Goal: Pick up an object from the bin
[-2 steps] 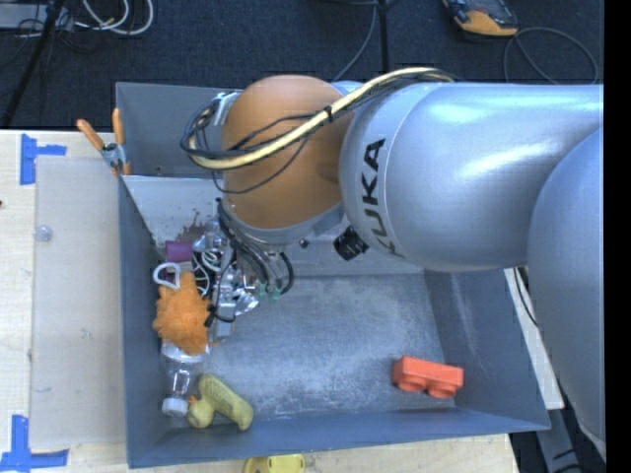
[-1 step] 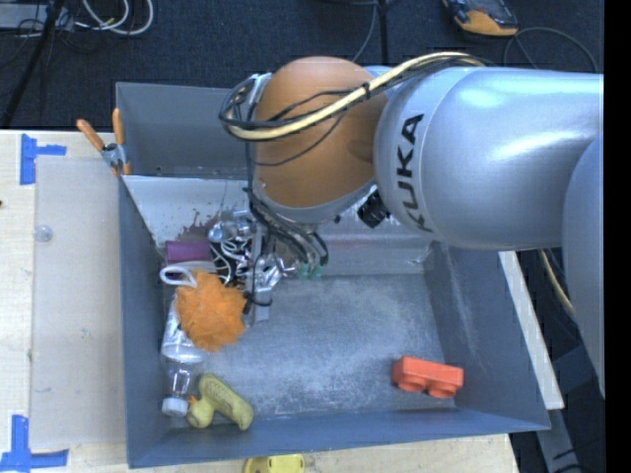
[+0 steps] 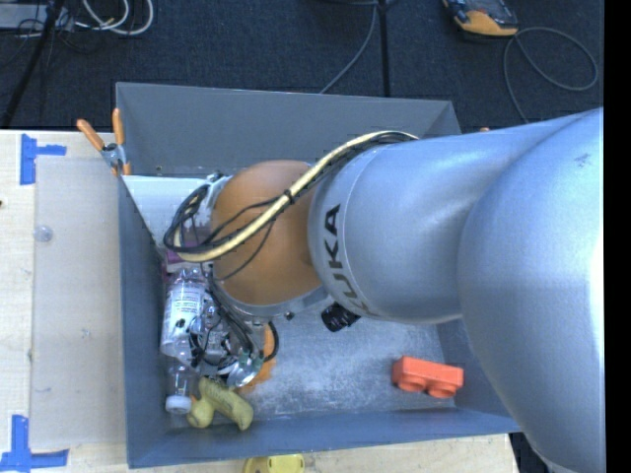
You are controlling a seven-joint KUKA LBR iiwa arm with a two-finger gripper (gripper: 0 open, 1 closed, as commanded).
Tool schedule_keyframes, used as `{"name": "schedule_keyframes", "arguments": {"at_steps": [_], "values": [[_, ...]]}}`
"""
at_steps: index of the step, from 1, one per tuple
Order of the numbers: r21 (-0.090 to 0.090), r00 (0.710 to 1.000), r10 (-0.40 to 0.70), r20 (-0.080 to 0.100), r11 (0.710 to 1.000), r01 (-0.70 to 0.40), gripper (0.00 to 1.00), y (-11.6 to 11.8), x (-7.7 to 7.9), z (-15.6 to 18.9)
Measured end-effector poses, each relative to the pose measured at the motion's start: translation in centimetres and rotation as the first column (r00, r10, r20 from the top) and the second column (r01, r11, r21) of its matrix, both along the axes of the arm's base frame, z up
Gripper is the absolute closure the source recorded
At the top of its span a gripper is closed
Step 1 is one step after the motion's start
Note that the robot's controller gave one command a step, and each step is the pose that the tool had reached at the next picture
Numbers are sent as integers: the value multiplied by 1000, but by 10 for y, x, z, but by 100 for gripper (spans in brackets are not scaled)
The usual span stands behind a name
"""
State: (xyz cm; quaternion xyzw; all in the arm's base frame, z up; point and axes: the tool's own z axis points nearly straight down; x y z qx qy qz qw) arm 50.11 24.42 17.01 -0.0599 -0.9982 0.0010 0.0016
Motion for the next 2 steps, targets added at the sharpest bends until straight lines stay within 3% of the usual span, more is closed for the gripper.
{"name": "schedule_keyframes", "arguments": {"at_steps": [1,2], "values": [[0,1000,-2,0,1000,2,100,0,0,0],[-2,1000,-1,-7,1000,1,100,0,1,44]]}}
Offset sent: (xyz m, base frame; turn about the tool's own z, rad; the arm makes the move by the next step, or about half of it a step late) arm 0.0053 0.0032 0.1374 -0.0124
